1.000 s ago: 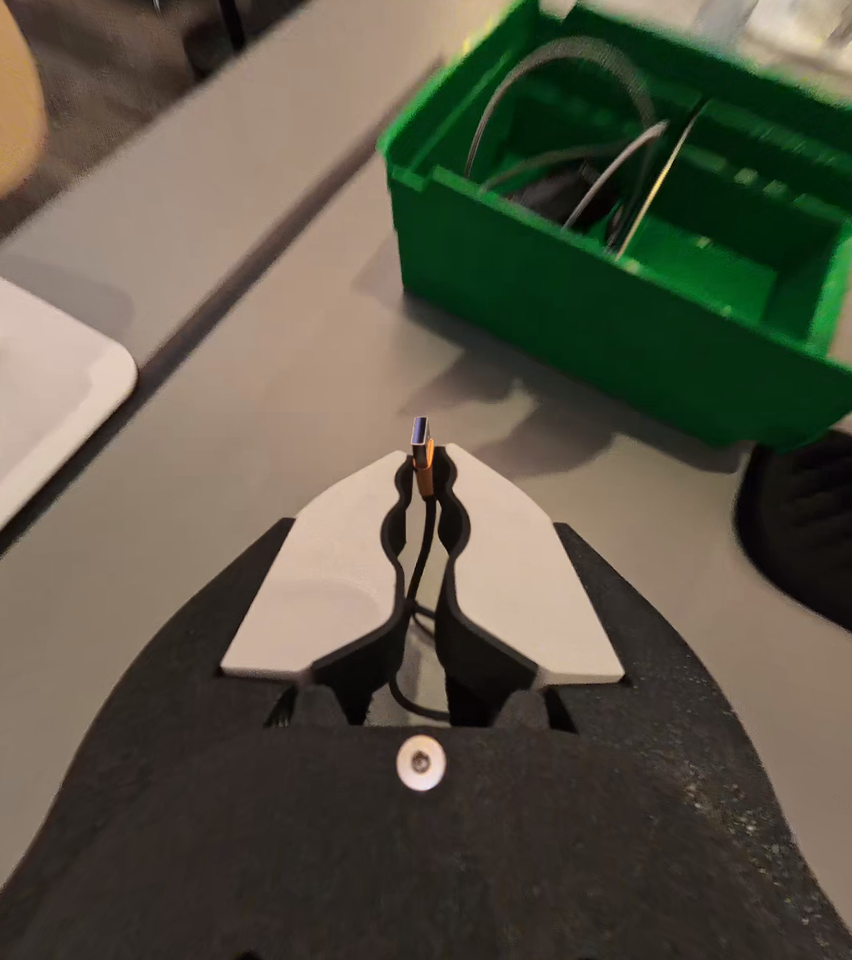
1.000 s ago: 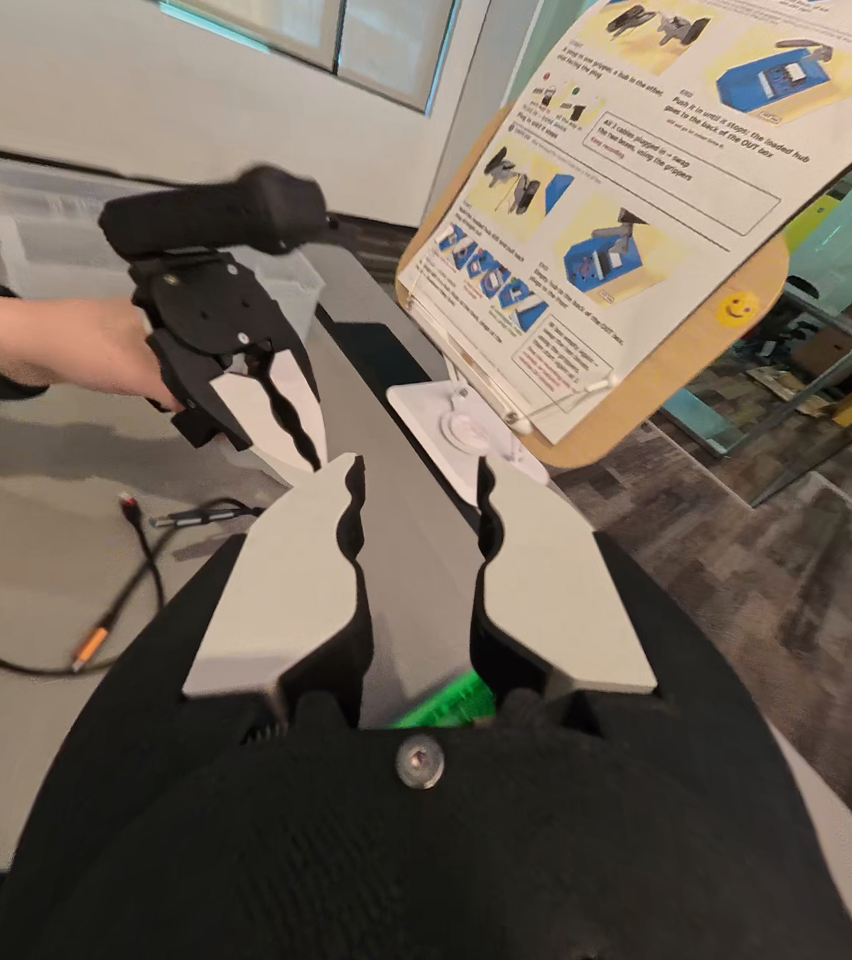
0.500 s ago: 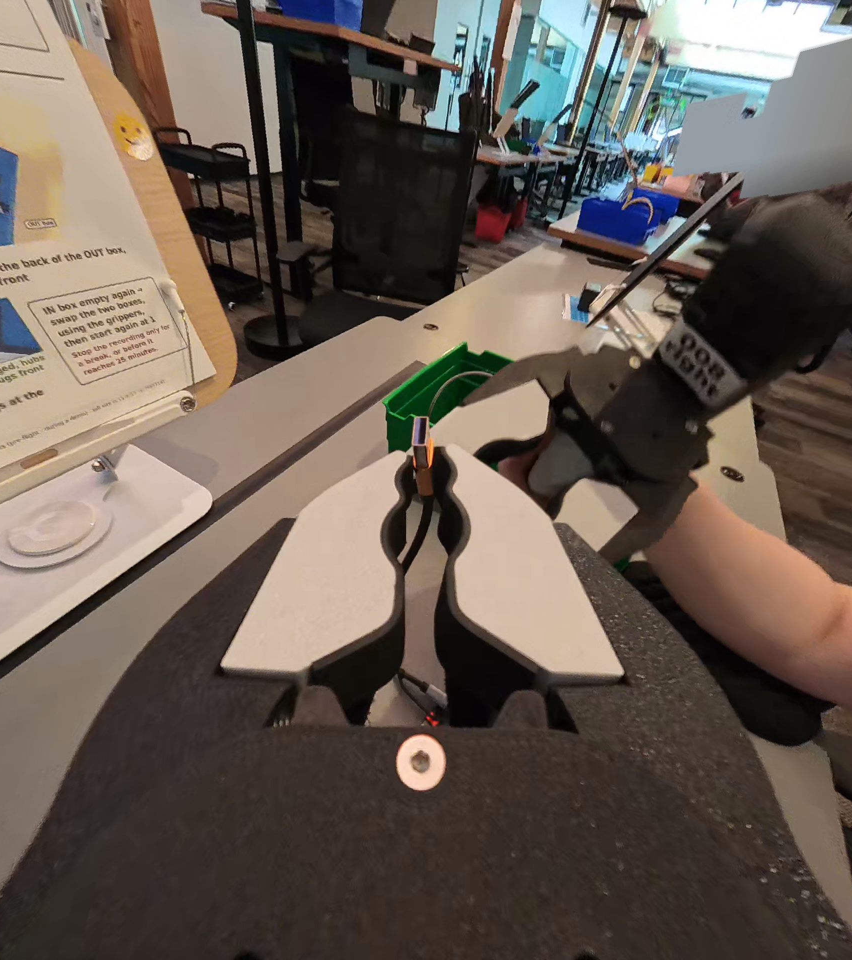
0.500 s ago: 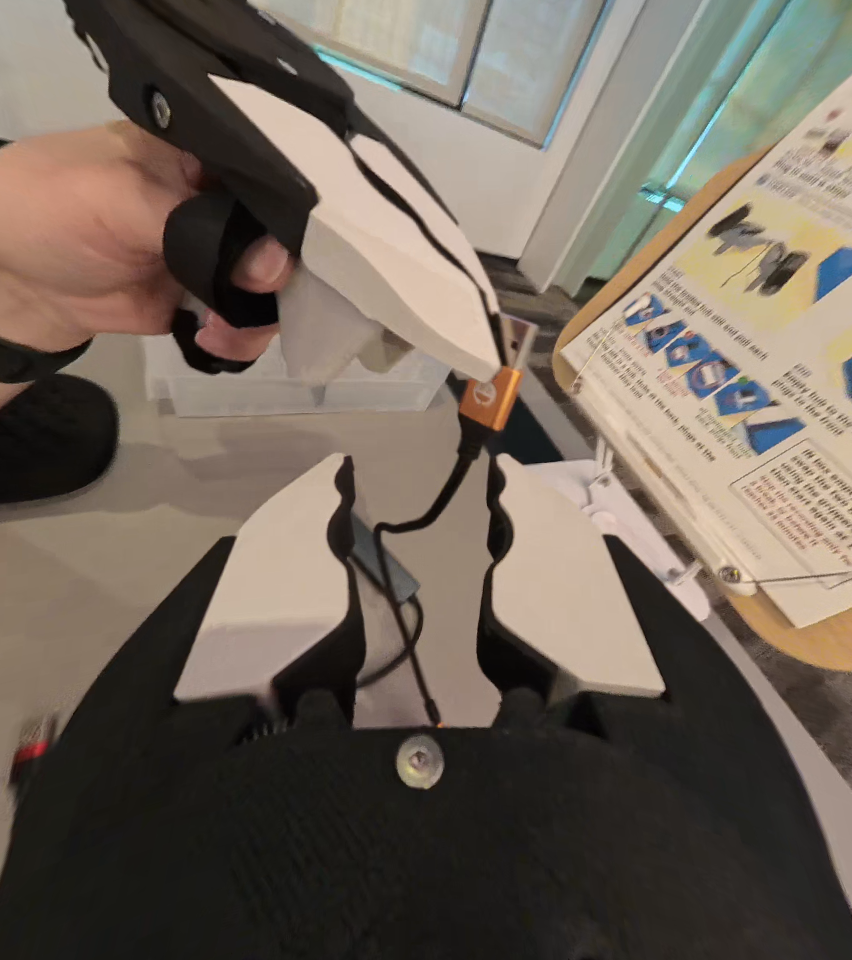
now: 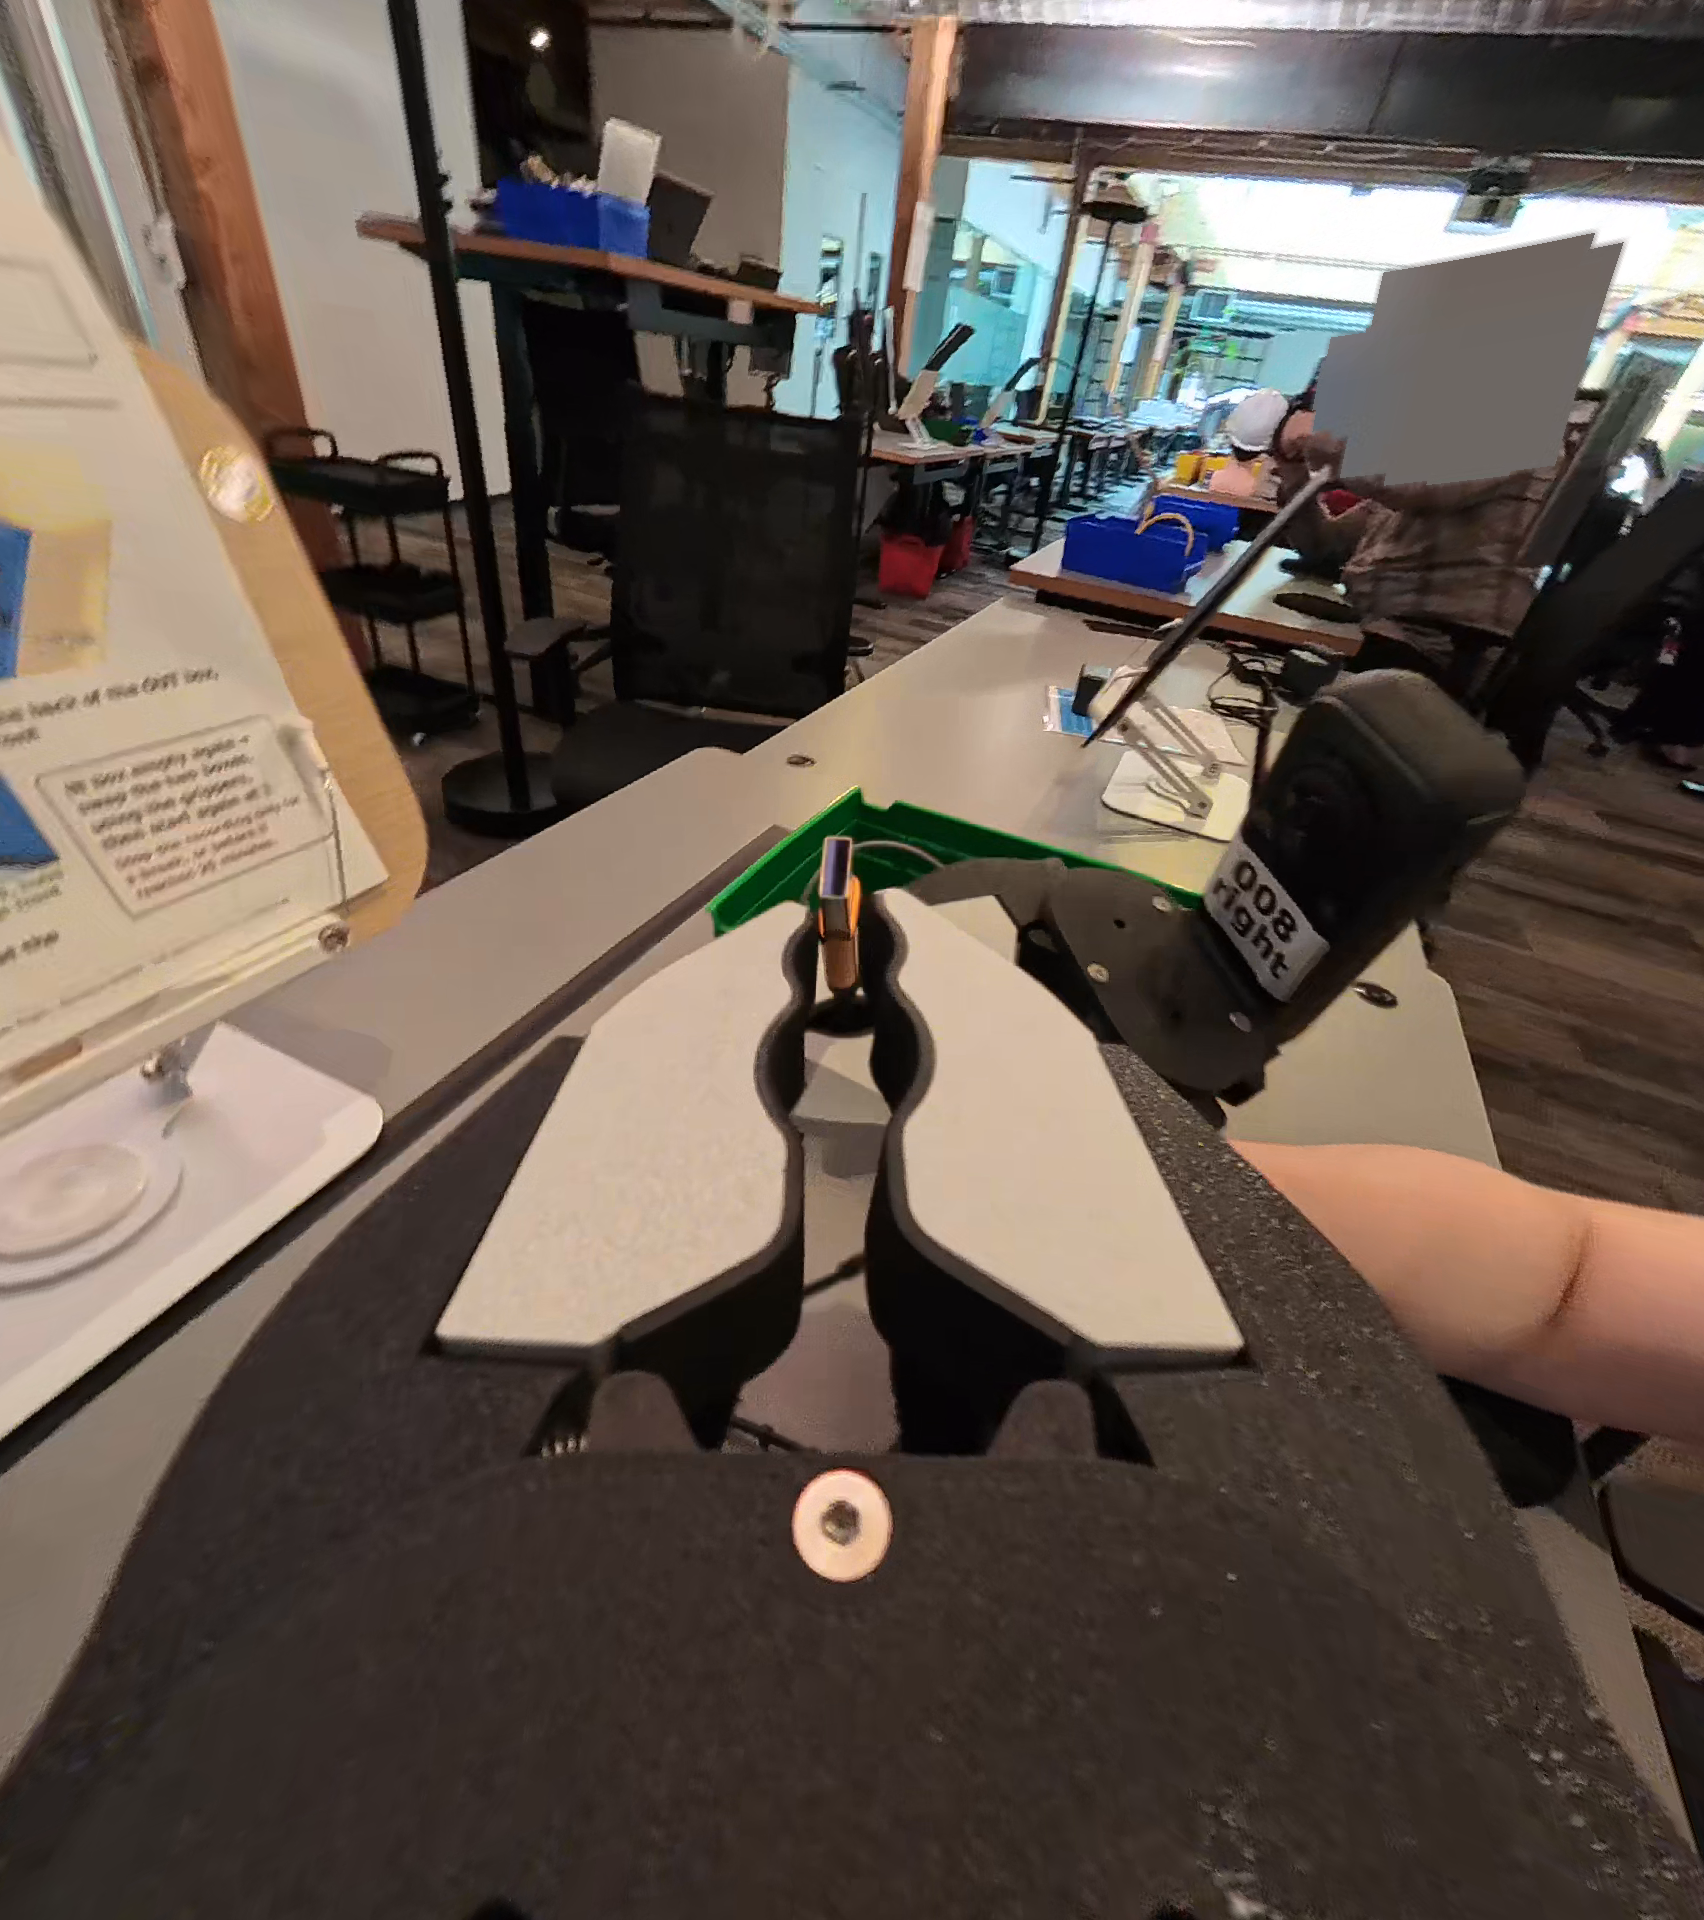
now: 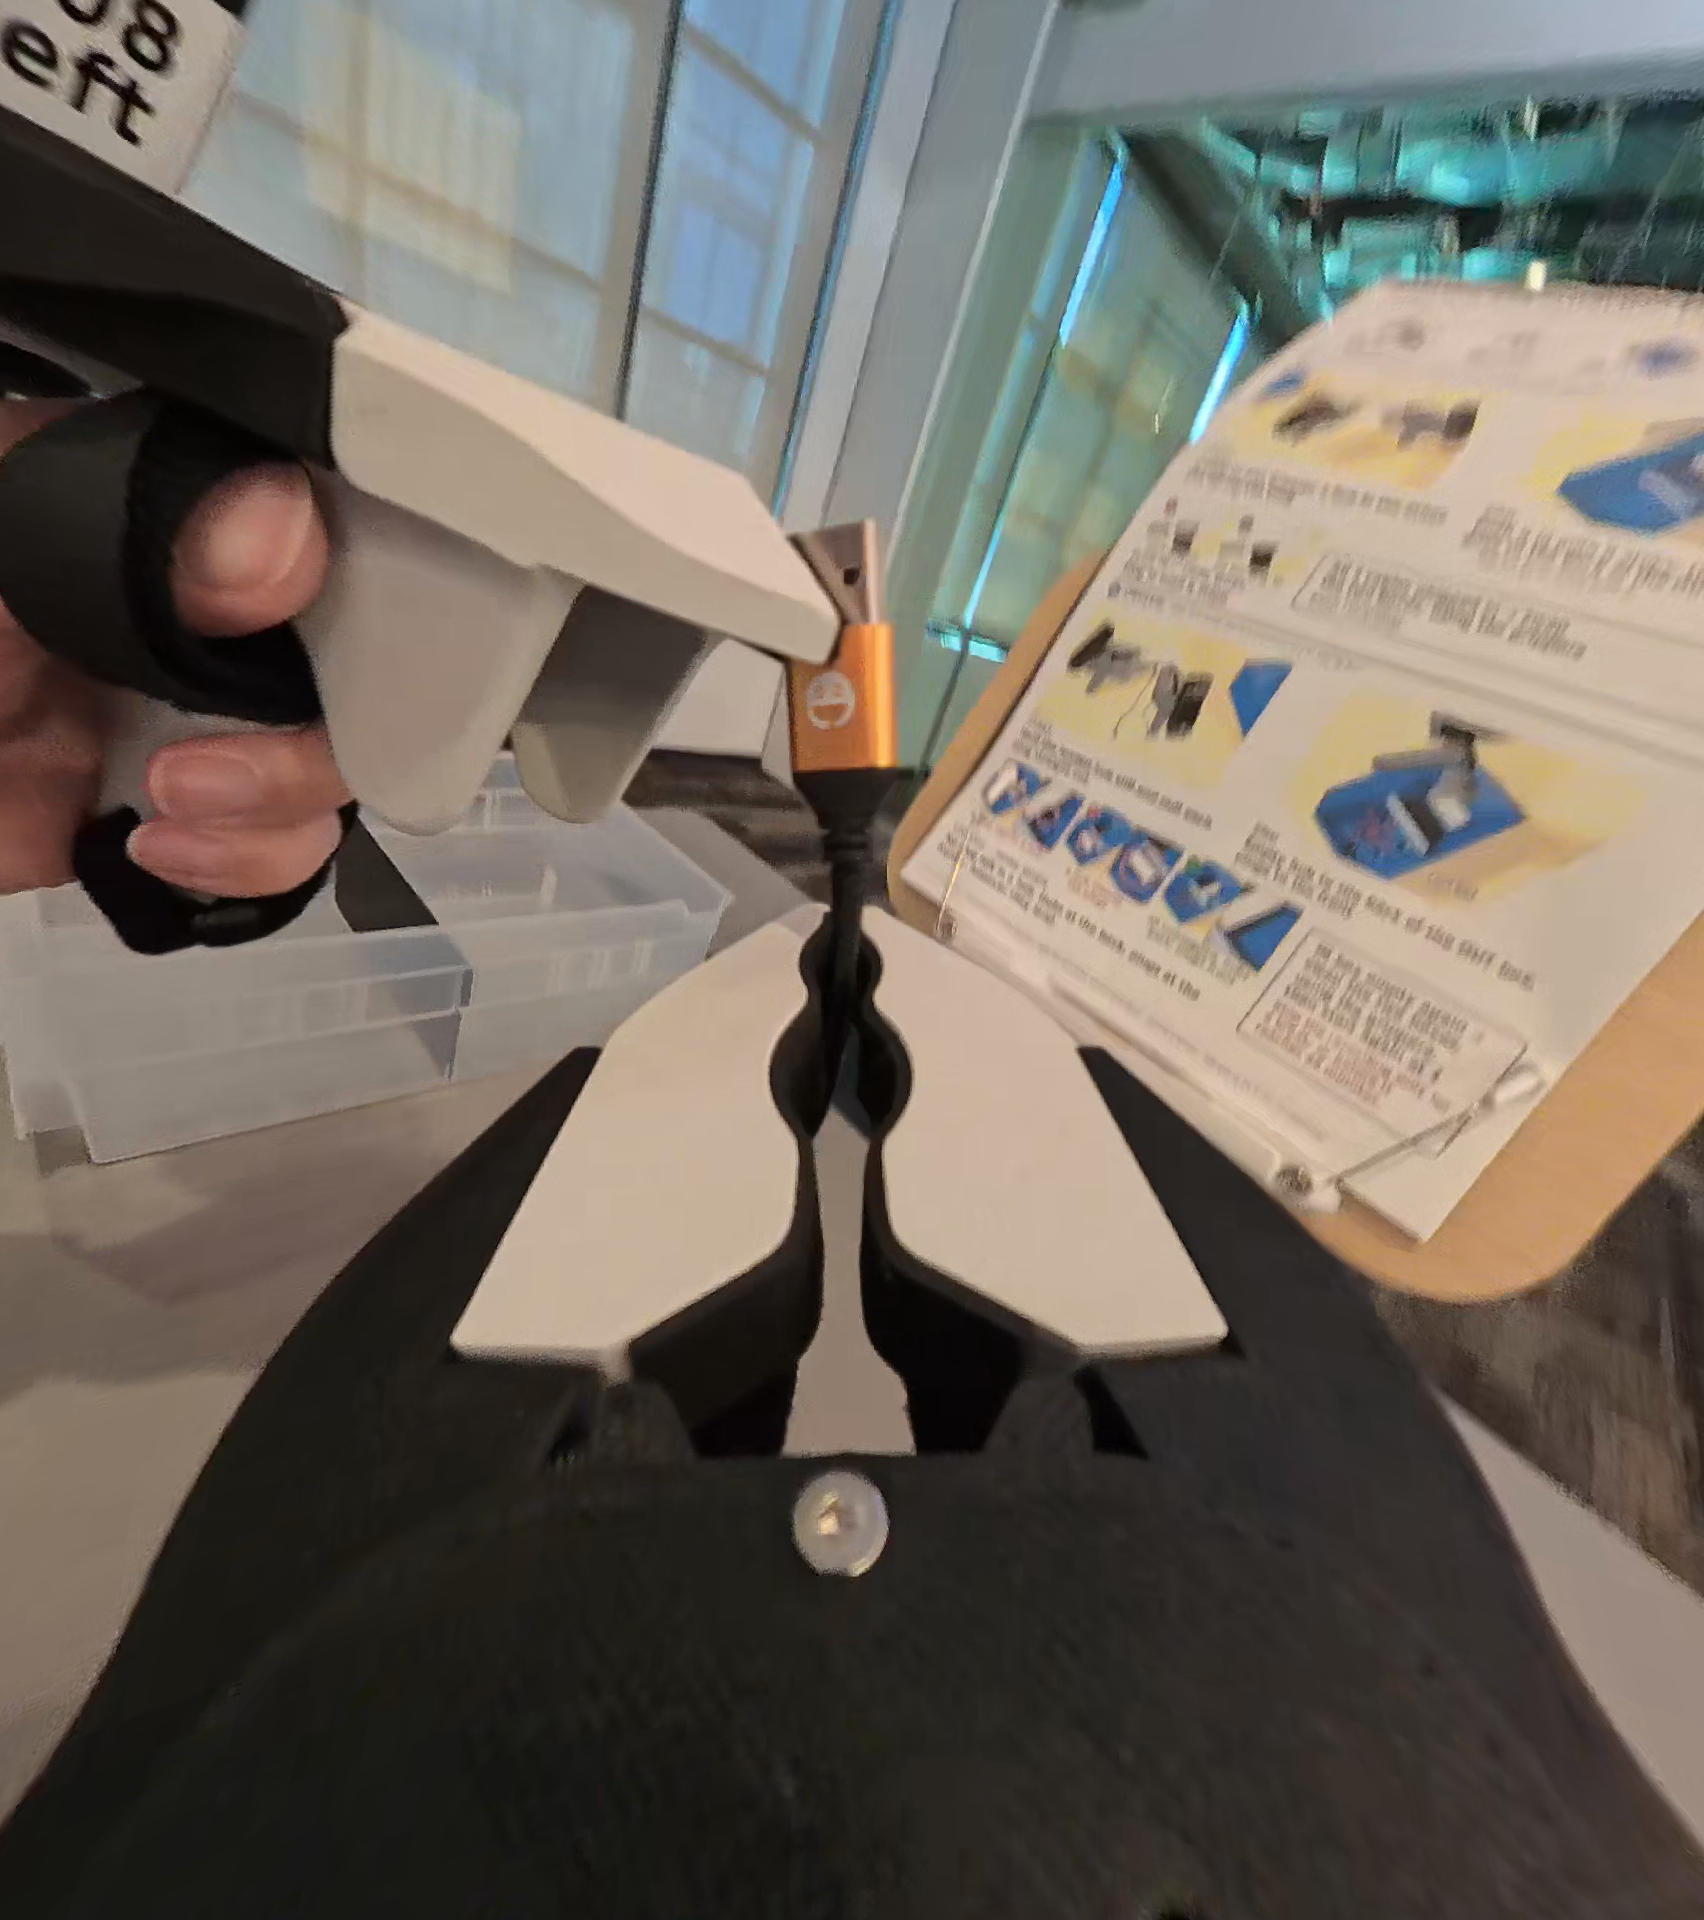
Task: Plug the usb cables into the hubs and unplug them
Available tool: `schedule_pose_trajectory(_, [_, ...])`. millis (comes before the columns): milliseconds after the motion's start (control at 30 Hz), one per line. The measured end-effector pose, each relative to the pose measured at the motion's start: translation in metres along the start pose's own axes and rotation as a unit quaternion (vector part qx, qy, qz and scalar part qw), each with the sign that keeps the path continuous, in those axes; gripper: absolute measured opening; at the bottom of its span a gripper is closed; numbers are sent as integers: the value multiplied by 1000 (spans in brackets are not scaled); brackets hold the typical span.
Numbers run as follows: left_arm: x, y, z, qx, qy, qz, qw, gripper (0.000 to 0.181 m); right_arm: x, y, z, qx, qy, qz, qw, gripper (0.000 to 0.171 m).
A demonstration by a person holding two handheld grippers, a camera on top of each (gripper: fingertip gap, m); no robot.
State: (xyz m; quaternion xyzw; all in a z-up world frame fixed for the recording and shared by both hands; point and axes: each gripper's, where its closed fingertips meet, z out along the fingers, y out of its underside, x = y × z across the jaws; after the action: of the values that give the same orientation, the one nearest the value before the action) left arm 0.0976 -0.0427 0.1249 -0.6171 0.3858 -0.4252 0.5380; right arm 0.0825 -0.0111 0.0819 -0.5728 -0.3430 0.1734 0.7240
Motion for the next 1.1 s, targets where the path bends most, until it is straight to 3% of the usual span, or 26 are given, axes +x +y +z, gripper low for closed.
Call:
schedule_pose_trajectory(33, [7, -3, -1, 3, 10, 13, 1000, 7, 1, -8, -5, 24, -7, -16, 1000, 0])
schedule_pose_trajectory(100, [18, -8, -4, 1, 19, 36, 999, 34, 8, -24, -17, 67, 0, -53, 996, 0])
schedule_pose_trajectory(233, [42, 0, -8, -51, 41, 108, 992, 55, 13, -47, -37, 125, -12, -101, 987, 0])
schedule_pose_trajectory(433, [46, 0, -5, -66, -37, 209, 975, 47, 4, -54, -45, 126, -20, -183, 975, 0])
schedule_pose_trajectory(733, [53, -2, -1, -62, -44, 163, 984, 42, -10, -49, -37, 109, -15, -239, 965, 1])
schedule_pose_trajectory(900, [46, 5, 6, -70, -47, 136, 987, 24, -10, -45, -34, 90, -2, -263, 961, 0])
schedule_pose_trajectory(967, [46, 7, 8, -72, -35, 126, 989, 9, -6, -41, -32, 79, 9, -270, 959, 0])
schedule_pose_trajectory(1100, [39, 10, 10, -80, -42, 124, 988, 7, -3, -36, -29, 67, 11, -270, 961, 0])
